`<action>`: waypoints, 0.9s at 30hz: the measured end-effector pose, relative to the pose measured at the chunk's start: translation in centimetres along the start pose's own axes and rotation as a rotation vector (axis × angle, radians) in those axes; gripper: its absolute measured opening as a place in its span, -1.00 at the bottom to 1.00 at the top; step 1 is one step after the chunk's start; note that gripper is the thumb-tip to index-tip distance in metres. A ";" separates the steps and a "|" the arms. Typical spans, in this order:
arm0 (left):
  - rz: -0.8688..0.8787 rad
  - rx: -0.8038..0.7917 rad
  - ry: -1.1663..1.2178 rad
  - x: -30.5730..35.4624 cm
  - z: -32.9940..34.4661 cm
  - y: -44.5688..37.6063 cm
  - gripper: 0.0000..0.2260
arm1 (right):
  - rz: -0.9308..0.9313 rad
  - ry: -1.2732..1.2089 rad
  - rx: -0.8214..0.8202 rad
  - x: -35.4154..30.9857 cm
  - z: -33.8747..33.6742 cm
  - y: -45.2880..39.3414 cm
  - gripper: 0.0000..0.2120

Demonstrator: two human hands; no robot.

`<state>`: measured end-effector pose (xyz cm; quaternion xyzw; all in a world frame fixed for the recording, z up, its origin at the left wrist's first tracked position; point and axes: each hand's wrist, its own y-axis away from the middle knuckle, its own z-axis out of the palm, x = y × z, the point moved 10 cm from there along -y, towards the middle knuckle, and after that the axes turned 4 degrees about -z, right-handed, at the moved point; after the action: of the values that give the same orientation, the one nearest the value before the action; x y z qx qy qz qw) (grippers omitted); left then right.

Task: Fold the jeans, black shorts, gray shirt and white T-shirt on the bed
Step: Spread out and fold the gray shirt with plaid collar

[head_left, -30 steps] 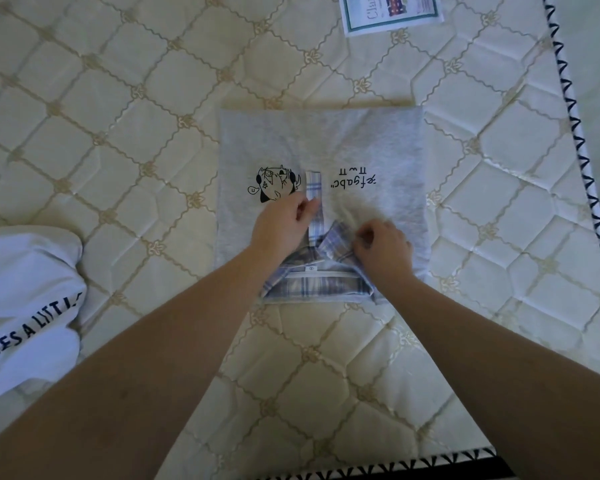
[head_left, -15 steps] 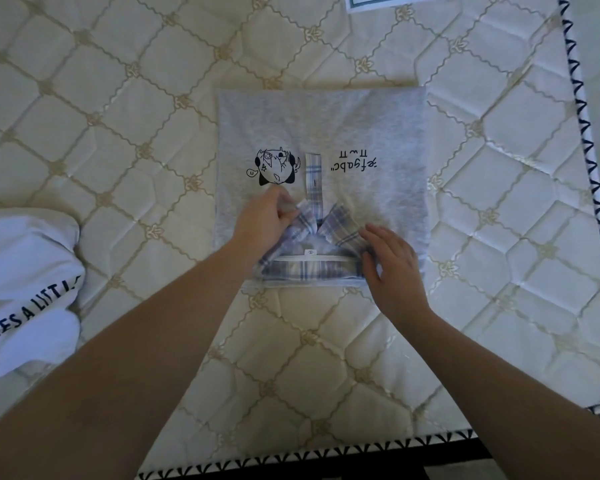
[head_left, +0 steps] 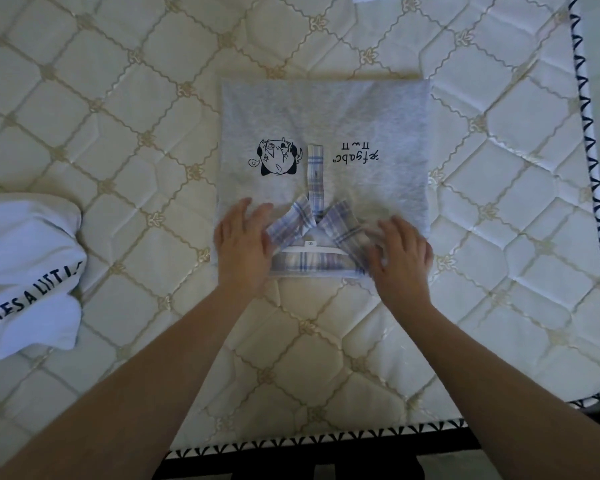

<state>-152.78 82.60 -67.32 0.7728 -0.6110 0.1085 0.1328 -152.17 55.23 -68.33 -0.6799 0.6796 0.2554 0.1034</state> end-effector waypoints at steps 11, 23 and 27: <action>-0.845 -0.337 0.505 -12.5 2.3 3.3 -0.69 | 0.642 -0.305 -0.038 9.1 0.0 0.2 -0.77; -0.804 -0.153 0.590 -15.4 -3.1 1.3 -0.76 | 0.791 -0.496 -0.221 4.8 5.2 9.2 -0.77; -0.851 -0.040 0.680 -17.1 -5.8 0.0 -0.68 | 0.875 -0.613 -0.391 0.2 9.7 13.3 -0.73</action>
<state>-156.75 100.20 -67.49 0.8706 -0.1688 0.2774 0.3697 -167.23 59.09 -73.92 -0.2364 0.7770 0.5810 0.0527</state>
